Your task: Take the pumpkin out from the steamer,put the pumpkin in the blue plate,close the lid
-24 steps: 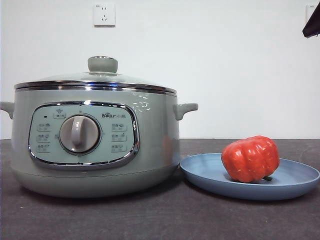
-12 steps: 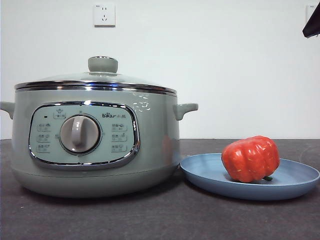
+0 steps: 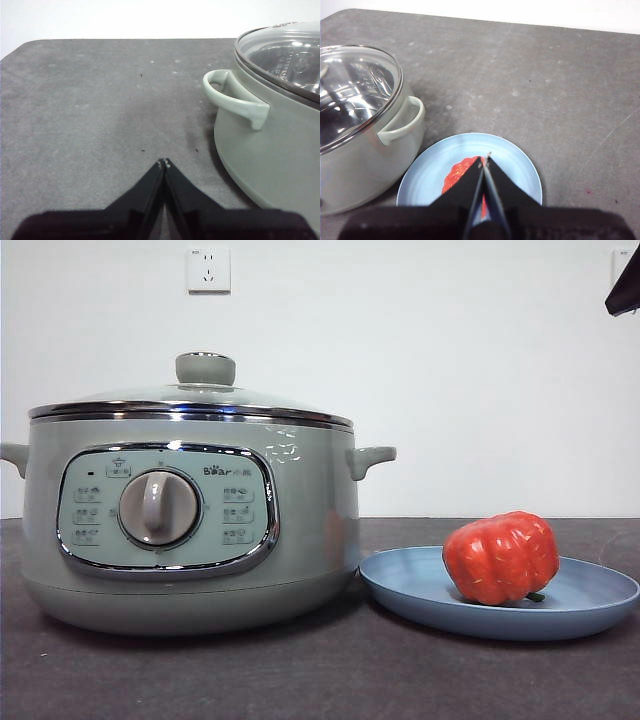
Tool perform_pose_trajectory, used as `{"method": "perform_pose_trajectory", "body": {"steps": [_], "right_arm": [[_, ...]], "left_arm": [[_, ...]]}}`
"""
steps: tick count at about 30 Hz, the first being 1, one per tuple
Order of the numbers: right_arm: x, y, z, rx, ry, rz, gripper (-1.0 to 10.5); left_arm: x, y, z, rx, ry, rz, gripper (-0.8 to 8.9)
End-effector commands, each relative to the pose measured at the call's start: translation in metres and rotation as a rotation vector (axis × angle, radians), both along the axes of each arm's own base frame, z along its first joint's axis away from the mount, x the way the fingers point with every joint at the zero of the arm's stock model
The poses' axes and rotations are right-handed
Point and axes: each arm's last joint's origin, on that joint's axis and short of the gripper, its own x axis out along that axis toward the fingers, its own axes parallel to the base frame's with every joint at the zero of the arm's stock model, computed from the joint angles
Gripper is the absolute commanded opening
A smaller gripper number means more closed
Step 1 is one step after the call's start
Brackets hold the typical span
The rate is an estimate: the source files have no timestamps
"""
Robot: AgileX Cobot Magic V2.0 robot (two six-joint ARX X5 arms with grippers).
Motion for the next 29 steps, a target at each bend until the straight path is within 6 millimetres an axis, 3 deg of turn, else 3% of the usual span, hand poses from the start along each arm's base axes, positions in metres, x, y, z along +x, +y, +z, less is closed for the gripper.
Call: {"method": "perform_pose_trajectory", "body": {"steps": [1,26,29], "right_arm": [[0.0002,0.0002,-0.0035,0.003,0.01,-0.006,-0.2],[0.0002,0.0002,-0.0035,0.002,0.01,-0.005,-0.2],[0.0009,-0.0026,-0.0032,-0.114,-0.035,-0.059,-0.2]], "left_arm": [[0.0007,0.0005,-0.0053,0.001,0.01,0.005,-0.03],[0.0007,0.0005,-0.0053,0.001,0.011,0.005,-0.03],[0.0007,0.0005,-0.0053,0.001,0.011,0.005,-0.03]]}}
